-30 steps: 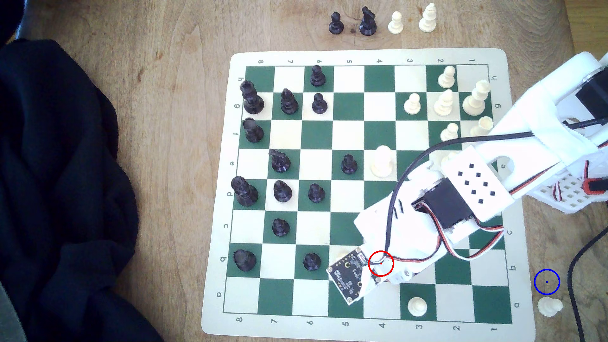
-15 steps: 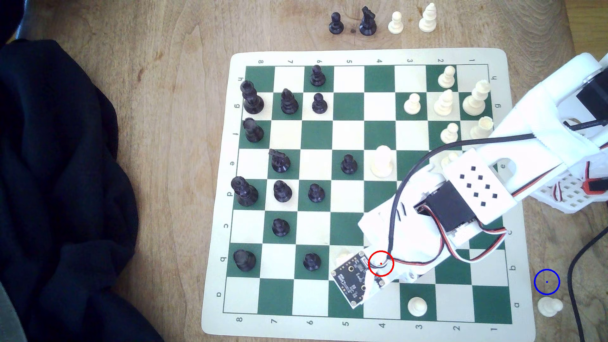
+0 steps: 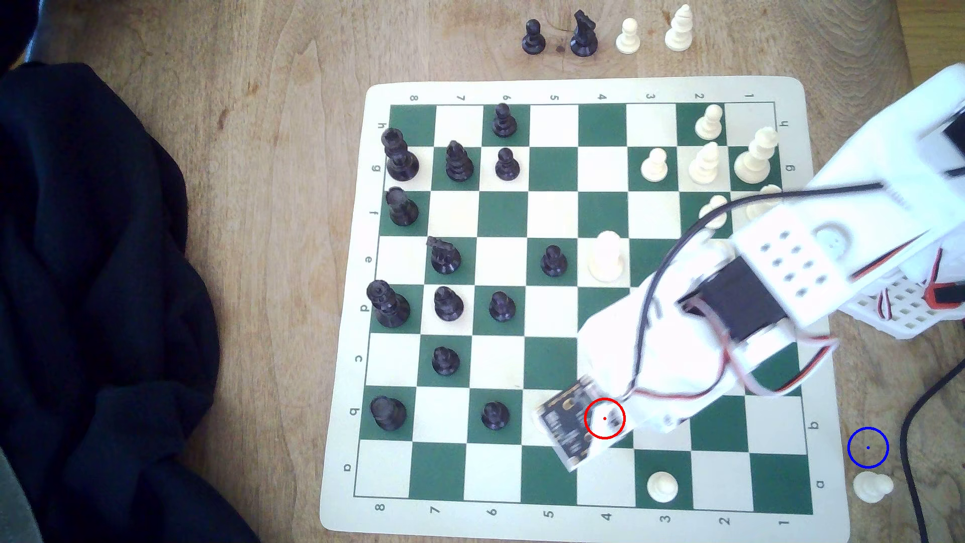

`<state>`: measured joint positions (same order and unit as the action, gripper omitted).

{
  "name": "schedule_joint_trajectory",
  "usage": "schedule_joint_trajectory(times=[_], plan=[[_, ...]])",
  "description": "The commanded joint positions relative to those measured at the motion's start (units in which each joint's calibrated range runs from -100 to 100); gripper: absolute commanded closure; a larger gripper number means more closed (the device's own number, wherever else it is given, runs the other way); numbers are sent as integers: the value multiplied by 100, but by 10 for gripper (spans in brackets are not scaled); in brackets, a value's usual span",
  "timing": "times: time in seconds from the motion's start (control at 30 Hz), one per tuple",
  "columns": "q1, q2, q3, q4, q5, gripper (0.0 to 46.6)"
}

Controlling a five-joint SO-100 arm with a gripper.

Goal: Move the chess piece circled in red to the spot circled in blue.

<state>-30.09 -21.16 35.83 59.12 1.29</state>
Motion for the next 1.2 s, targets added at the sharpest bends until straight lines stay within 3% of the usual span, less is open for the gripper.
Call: schedule_joint_trajectory(times=[0.0, 0.27, 0.4, 0.9, 1.17], plan=[[-397, -1543, 34, 722, 44, 464], [-1805, -3776, 2083, 1074, -59, 464], [-2423, -4285, 2355, 1483, -59, 464], [-4152, -4132, 3144, 1278, -137, 464], [-4433, -4132, 3579, 1008, -220, 464]])
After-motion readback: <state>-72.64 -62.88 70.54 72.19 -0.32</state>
